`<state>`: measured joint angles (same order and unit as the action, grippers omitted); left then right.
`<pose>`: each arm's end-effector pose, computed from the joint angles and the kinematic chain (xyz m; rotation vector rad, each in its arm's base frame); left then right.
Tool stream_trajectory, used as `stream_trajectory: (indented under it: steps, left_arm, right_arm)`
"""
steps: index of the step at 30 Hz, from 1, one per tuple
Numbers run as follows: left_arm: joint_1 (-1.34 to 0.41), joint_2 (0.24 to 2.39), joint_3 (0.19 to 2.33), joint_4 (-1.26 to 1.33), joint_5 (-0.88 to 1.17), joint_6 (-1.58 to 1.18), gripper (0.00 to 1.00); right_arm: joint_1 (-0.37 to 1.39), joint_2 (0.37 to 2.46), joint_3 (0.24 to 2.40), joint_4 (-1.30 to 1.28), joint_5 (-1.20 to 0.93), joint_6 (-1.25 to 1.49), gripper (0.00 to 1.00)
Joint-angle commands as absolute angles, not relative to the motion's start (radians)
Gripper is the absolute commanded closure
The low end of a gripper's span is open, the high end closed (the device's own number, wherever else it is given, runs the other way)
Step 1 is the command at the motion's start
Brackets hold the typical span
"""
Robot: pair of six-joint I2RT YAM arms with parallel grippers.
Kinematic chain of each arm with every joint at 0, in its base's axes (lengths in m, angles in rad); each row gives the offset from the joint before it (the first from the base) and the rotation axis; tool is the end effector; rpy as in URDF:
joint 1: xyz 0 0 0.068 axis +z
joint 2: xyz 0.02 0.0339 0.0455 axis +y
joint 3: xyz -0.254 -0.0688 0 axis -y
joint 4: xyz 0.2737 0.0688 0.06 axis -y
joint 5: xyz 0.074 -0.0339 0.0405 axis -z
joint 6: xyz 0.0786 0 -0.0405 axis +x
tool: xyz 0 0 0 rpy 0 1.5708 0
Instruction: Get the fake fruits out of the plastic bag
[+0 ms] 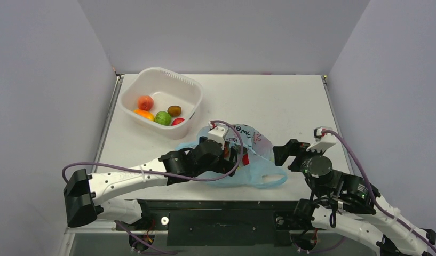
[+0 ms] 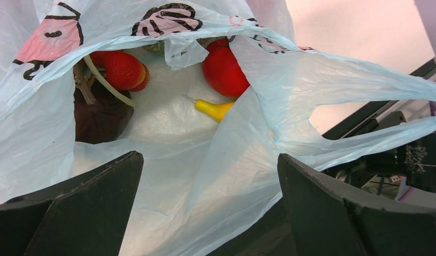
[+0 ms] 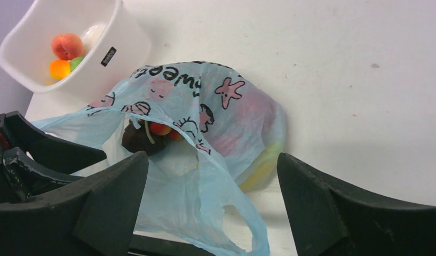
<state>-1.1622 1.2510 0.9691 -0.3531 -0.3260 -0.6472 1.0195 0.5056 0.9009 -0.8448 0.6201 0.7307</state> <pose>0.1579 -0.3013 0.2481 0.3903 2.2131 -0.6622 0.1183 0.1052 0.3373 0.1065 1.9671 0.5342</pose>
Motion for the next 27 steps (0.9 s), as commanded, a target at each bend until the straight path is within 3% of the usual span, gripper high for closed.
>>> stream_trajectory:
  steps: [1, 5, 10, 14, 16, 17, 19, 27]
  left_arm:
    - [-1.147, 1.280, 1.000, -0.324, -0.351, -0.642, 0.03]
    - [-1.129, 1.311, 1.010, -0.309, -0.309, -0.637, 0.03]
    - [-1.126, 1.358, 1.026, -0.269, -0.266, -0.638, 0.03]
    - [-1.126, 1.386, 1.031, -0.222, -0.230, -0.650, 0.03]
    - [-1.125, 1.396, 1.028, -0.201, -0.216, -0.659, 0.03]
    - [-1.126, 1.402, 1.023, -0.187, -0.212, -0.666, 0.03]
    - [-1.126, 1.413, 1.015, -0.163, -0.202, -0.676, 0.05]
    - [-1.128, 1.486, 1.035, -0.068, -0.190, -0.691, 0.12]
  right_arm:
    - [1.009, 0.563, 0.944, -1.084, 0.648, 0.843, 0.13]
    - [1.000, 0.590, 0.837, -1.040, 0.550, 0.873, 0.10]
    - [0.980, 0.681, 0.777, -0.931, 0.457, 0.843, 0.15]
    - [0.959, 0.708, 0.736, -0.855, 0.385, 0.813, 0.39]
    - [0.957, 0.714, 0.723, -0.848, 0.369, 0.802, 0.59]
    - [0.956, 0.714, 0.723, -0.847, 0.363, 0.791, 0.80]
    - [0.957, 0.688, 0.742, -0.851, 0.352, 0.772, 1.00]
    - [0.959, 0.421, 0.791, -0.826, 0.361, 0.705, 1.00]
